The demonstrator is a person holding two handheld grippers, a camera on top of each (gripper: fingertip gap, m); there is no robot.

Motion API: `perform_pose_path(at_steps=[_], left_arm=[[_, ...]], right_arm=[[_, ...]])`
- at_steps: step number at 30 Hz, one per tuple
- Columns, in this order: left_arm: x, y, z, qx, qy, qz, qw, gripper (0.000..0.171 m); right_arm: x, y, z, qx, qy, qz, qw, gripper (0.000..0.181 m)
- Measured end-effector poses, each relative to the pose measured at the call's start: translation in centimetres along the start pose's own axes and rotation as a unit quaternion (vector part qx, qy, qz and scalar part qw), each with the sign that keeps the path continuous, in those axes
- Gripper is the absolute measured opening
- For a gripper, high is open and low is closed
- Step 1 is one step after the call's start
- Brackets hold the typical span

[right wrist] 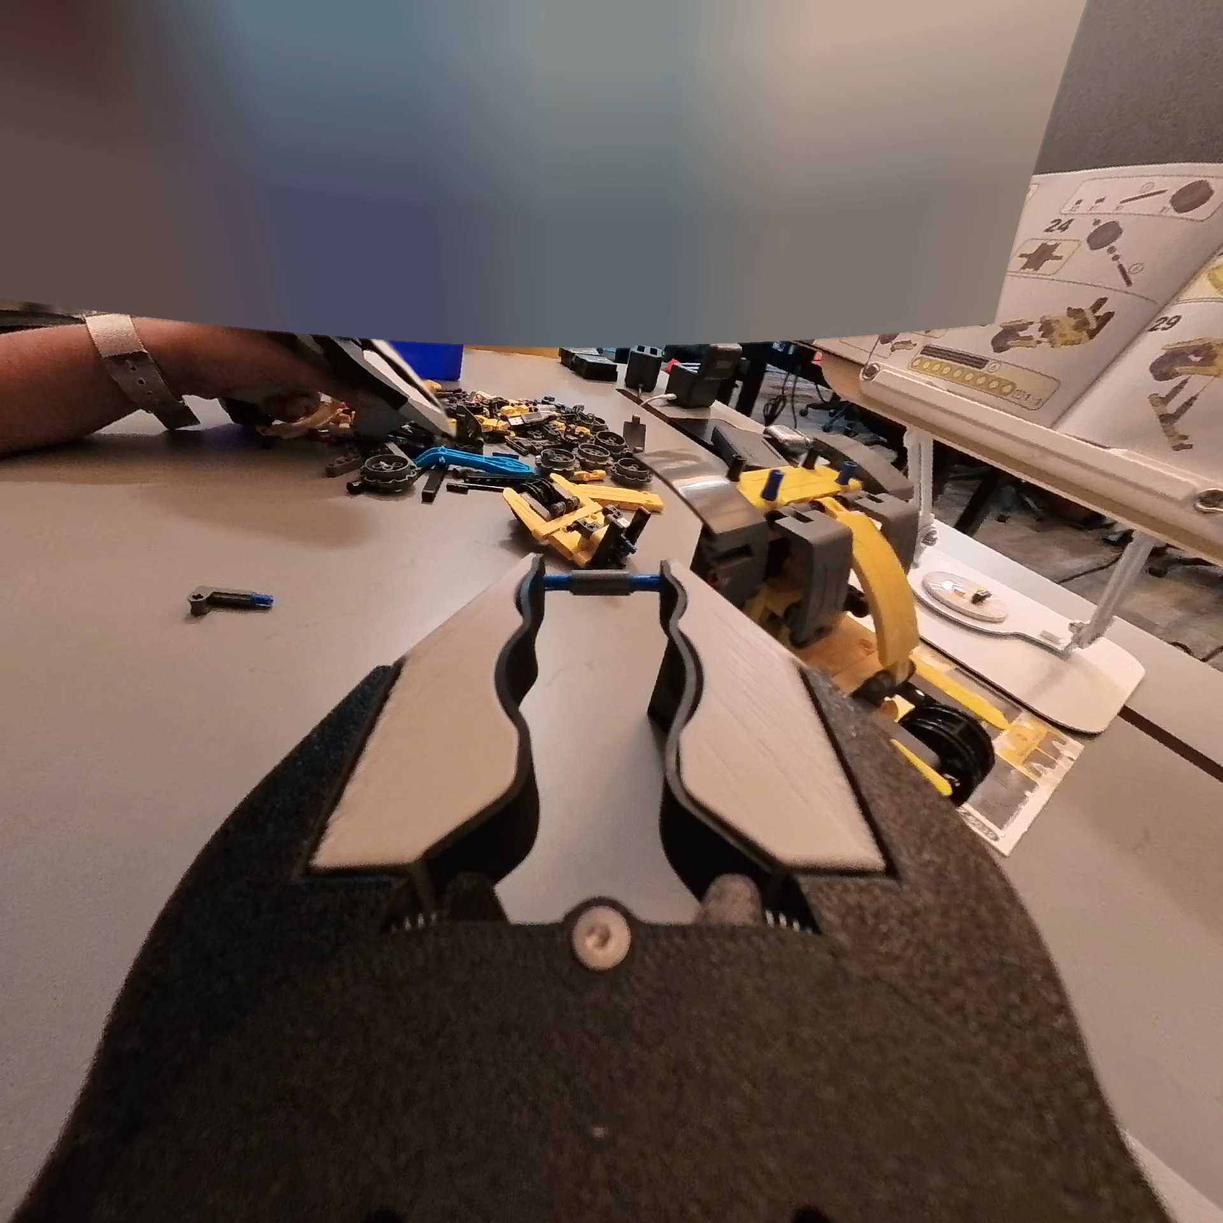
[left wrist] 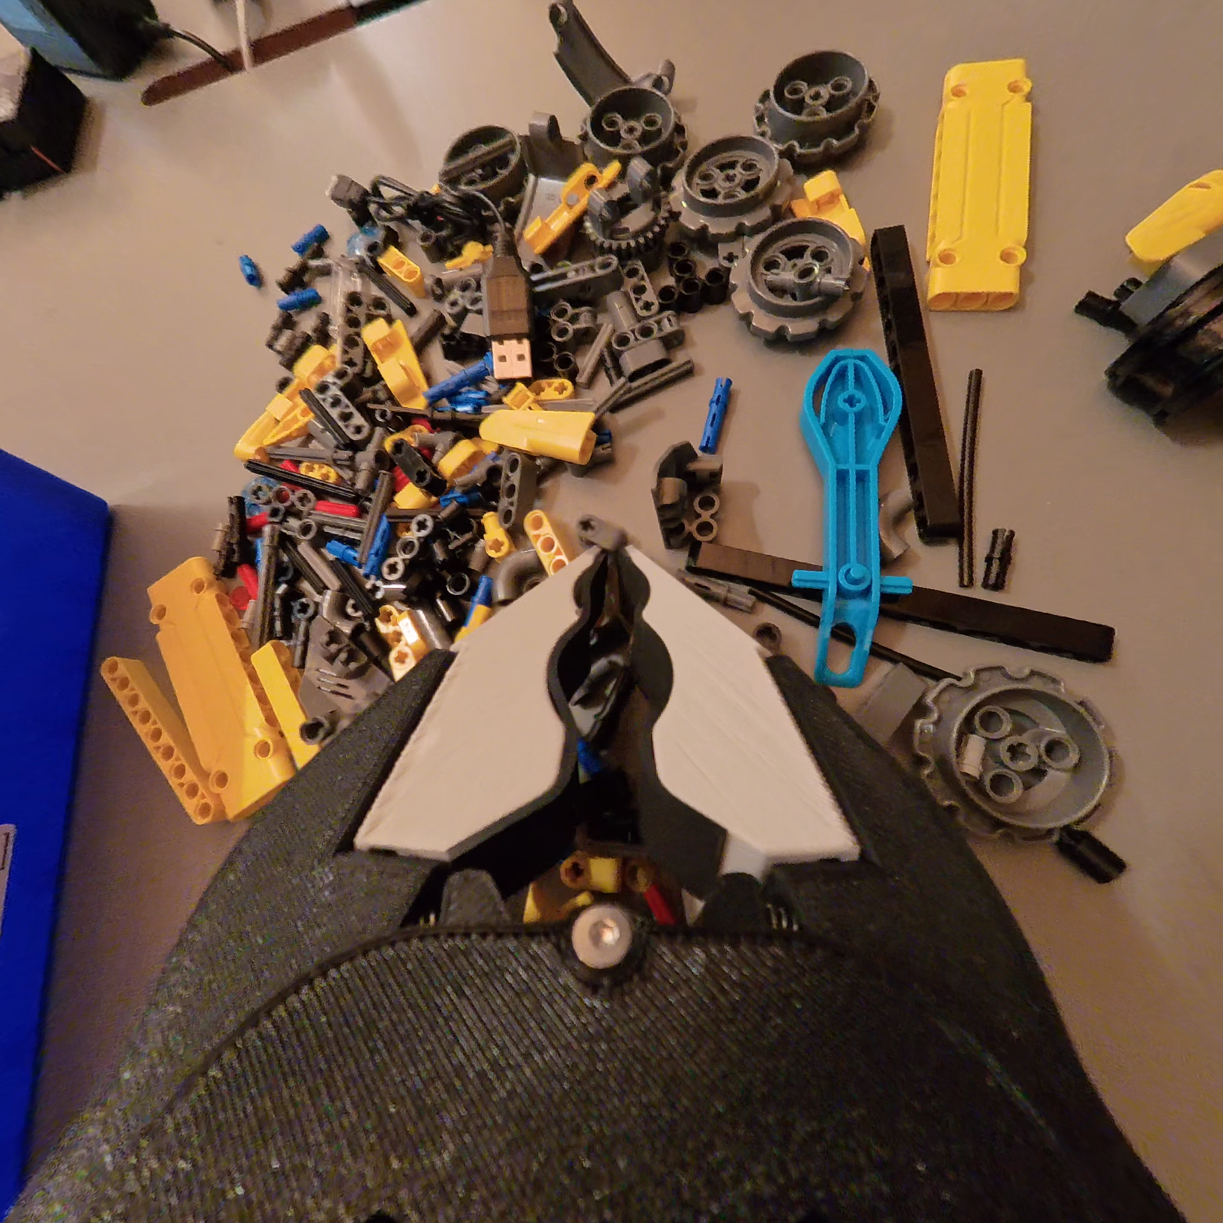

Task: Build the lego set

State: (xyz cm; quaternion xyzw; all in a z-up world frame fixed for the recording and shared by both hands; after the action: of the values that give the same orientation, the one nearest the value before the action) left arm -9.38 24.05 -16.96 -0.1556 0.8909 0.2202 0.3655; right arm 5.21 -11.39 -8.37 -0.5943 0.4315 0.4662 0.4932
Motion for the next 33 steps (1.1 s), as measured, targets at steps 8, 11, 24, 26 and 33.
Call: perform_pose_path(at_steps=[8,11,24,26,33], left_arm=[[0.1,-0.2,0.0,-0.003,0.000,0.013,1.000,0.000],[0.0,-0.2,-0.2,-0.002,-0.007,0.010,1.000,0.000],[-1.7,1.2,-2.1,-0.031,-0.074,-0.014,0.997,0.000],[-2.2,1.7,-3.1,-0.046,-0.096,-0.020,0.994,0.000],[-2.3,-0.3,-3.3,-0.003,-0.070,-0.018,0.997,0.008]], right_arm=[[0.1,0.2,0.0,-0.002,0.004,-0.006,1.000,0.034],[0.1,0.2,0.0,-0.002,0.004,-0.007,1.000,0.034],[0.1,0.4,0.0,0.002,0.004,-0.021,1.000,0.033],[0.0,0.5,-0.1,0.004,0.001,-0.029,1.000,0.034],[-0.1,1.5,-0.4,0.001,0.002,-0.059,0.998,0.034]])
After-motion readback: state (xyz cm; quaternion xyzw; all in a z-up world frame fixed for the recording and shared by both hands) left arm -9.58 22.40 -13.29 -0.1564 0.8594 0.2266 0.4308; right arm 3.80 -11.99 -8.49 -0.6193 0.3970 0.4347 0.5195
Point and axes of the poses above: each gripper's, where its closed fingertips meet, z out along the fingers, x out of its underside, y = z × x across the jaws, the point moved 3 cm from there along -z, back along the fingers, and after that the axes turned 8 degrees about -x, right-handed, at the moved point
